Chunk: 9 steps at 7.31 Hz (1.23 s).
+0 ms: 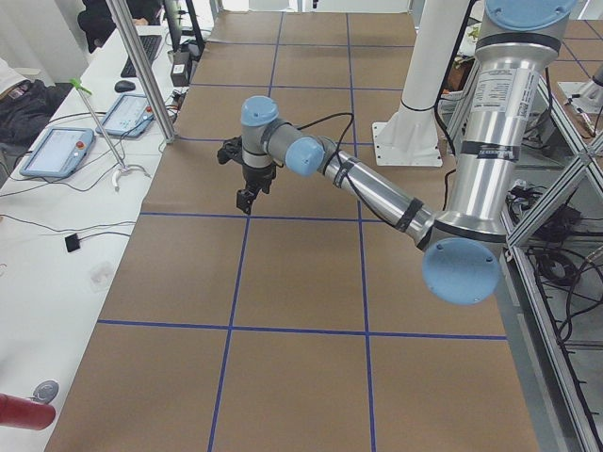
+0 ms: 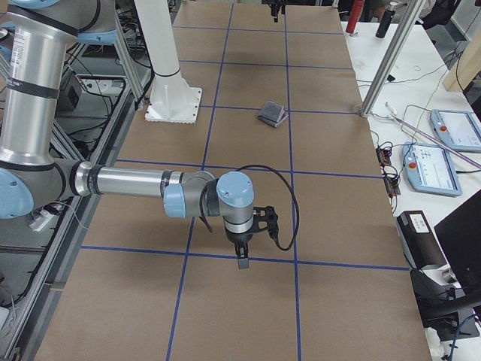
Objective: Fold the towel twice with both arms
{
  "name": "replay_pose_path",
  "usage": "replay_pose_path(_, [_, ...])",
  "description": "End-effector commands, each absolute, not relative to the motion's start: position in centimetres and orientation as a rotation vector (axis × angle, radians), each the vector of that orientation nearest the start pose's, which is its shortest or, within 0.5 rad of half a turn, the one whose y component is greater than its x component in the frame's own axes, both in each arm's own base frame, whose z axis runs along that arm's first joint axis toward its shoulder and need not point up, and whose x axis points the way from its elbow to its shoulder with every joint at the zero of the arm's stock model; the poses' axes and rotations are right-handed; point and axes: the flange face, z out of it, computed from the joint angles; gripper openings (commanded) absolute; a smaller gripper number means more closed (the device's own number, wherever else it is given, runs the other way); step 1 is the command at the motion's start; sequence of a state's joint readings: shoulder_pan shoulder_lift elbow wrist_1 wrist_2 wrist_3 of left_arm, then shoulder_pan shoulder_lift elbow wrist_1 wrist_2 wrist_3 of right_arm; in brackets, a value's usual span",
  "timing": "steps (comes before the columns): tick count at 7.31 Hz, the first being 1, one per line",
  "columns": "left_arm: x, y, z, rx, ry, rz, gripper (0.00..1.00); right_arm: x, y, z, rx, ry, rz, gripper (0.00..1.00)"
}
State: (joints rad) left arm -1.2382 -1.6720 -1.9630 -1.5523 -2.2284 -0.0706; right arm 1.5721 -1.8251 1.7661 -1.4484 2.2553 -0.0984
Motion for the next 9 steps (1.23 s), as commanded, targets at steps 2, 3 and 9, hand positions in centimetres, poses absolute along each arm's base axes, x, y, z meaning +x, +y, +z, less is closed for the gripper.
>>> replay_pose_path(2, [1.0, -46.2, 57.1, 0.130, 0.711, 0.307, 1.00, 7.1, -38.9, 67.9, 0.078, -0.683, -0.104, 1.00])
replay_pose_path(3, [-0.2, -46.3, 60.9, 0.078, 0.718, 0.261, 1.00, 7.1, -38.9, 67.9, 0.076, -0.683, -0.102, 1.00])
replay_pose_path(9, [-5.1, -42.4, 61.8, 0.076, 0.714, 0.140, 1.00, 6.5, -40.5, 64.4, 0.132, -0.772, -0.116, 1.00])
